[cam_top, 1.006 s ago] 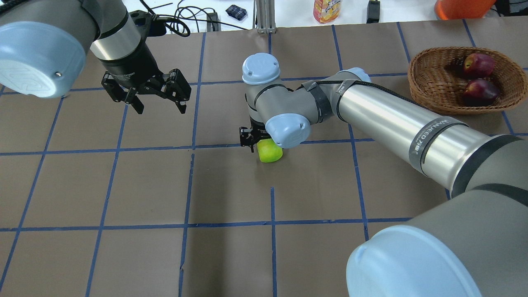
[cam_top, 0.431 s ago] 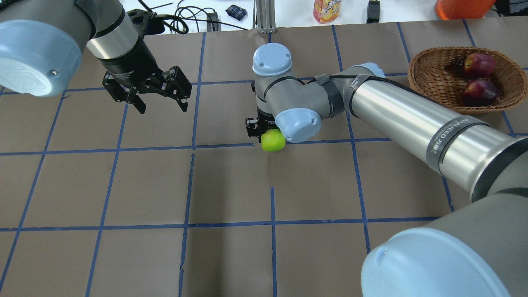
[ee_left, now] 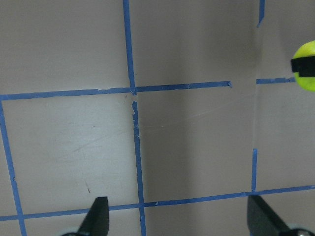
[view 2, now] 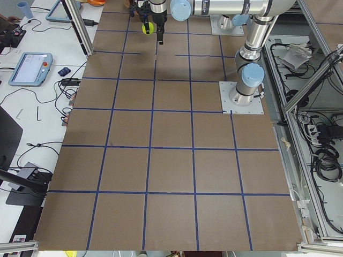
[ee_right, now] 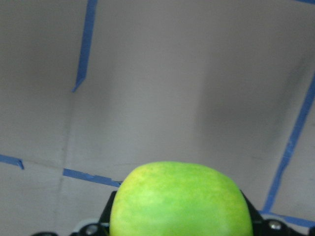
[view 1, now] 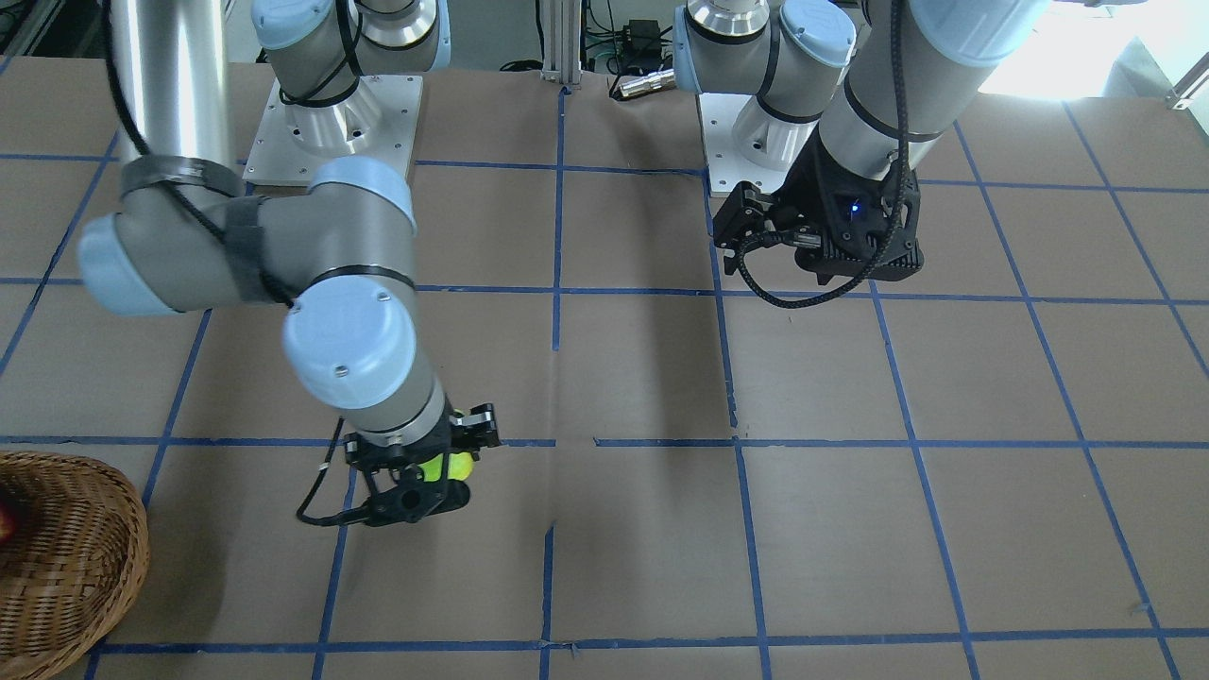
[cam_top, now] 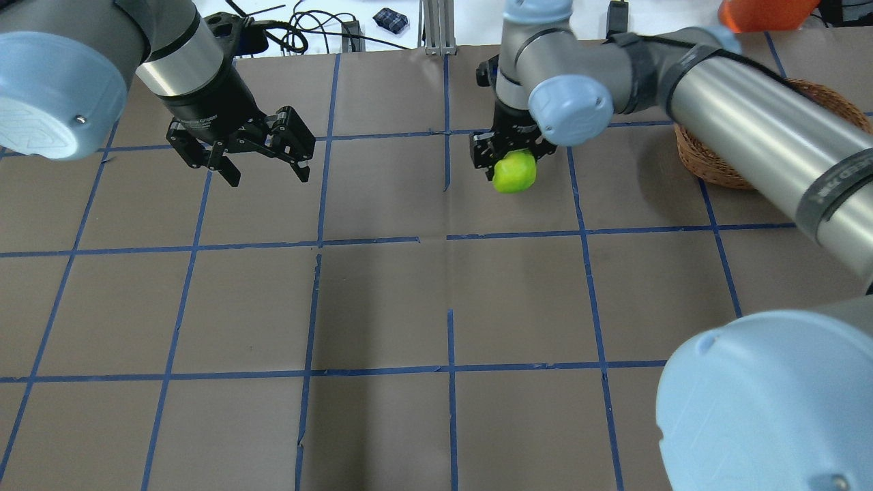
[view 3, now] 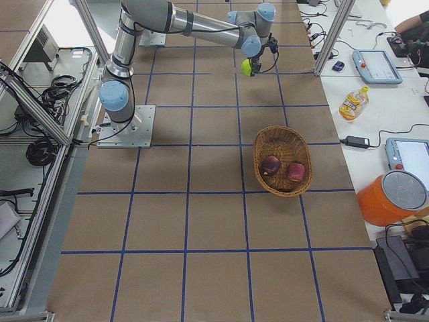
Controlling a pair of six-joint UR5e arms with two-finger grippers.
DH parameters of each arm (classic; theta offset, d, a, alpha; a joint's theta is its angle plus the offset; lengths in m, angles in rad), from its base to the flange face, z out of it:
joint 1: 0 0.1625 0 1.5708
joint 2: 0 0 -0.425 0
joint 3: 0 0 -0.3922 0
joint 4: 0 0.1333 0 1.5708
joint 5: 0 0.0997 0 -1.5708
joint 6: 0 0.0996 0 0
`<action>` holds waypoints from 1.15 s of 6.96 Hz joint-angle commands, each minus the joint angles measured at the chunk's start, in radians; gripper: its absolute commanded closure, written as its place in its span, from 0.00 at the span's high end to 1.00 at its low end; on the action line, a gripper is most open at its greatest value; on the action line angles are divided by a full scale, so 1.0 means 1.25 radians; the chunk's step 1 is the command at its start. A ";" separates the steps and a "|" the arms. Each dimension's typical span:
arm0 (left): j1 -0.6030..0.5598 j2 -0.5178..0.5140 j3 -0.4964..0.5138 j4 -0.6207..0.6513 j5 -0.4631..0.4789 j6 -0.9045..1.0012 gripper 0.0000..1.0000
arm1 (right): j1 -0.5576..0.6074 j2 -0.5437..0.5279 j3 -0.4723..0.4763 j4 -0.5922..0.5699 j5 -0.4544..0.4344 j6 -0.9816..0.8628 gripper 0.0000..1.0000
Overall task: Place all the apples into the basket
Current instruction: 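Carry the green apple into the basket with the right gripper and release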
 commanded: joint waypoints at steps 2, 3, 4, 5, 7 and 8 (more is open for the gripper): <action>-0.008 -0.004 0.000 0.012 0.010 0.000 1.00 | -0.210 0.046 -0.130 0.048 -0.030 -0.359 0.00; -0.008 0.002 0.000 0.018 0.011 0.002 1.00 | -0.271 0.073 -0.156 0.035 -0.029 -0.520 0.00; -0.008 -0.004 0.000 0.018 0.011 0.002 1.00 | -0.340 0.089 -0.152 -0.004 -0.020 -0.647 0.01; -0.008 -0.003 0.000 0.018 0.011 0.002 1.00 | -0.389 0.114 -0.154 -0.032 -0.017 -0.656 0.05; -0.008 -0.008 0.001 0.021 0.010 0.002 1.00 | -0.415 0.130 -0.150 -0.075 -0.026 -0.651 0.65; -0.008 -0.008 0.001 0.021 0.010 0.002 1.00 | -0.416 0.129 -0.150 -0.069 -0.029 -0.652 1.00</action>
